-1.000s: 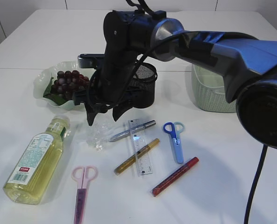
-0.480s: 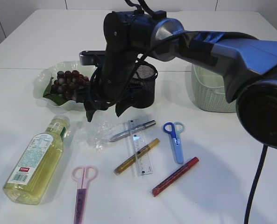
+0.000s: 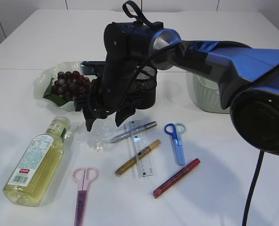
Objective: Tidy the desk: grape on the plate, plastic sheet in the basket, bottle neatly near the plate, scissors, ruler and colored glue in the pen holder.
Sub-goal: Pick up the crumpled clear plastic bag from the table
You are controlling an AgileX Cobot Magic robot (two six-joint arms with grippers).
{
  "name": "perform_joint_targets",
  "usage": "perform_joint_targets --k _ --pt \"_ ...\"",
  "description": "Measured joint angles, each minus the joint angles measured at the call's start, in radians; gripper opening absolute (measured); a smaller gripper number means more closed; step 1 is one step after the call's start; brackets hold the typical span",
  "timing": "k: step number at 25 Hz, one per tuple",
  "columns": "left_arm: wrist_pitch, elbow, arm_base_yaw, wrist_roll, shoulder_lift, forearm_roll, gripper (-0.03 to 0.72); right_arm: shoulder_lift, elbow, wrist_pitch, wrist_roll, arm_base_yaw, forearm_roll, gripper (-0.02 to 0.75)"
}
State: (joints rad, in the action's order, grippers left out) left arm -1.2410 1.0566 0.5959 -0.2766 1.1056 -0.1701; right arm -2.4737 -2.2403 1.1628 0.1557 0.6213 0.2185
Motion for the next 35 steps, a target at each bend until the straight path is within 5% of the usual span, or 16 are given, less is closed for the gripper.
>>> perform_joint_targets --k 30,35 --pt "0.000 0.000 0.000 0.000 0.000 0.000 0.435 -0.022 0.000 0.003 0.000 0.004 0.041 0.585" --pt "0.000 0.000 0.000 0.000 0.000 0.000 0.435 -0.036 0.000 0.007 0.000 0.004 0.043 0.507"
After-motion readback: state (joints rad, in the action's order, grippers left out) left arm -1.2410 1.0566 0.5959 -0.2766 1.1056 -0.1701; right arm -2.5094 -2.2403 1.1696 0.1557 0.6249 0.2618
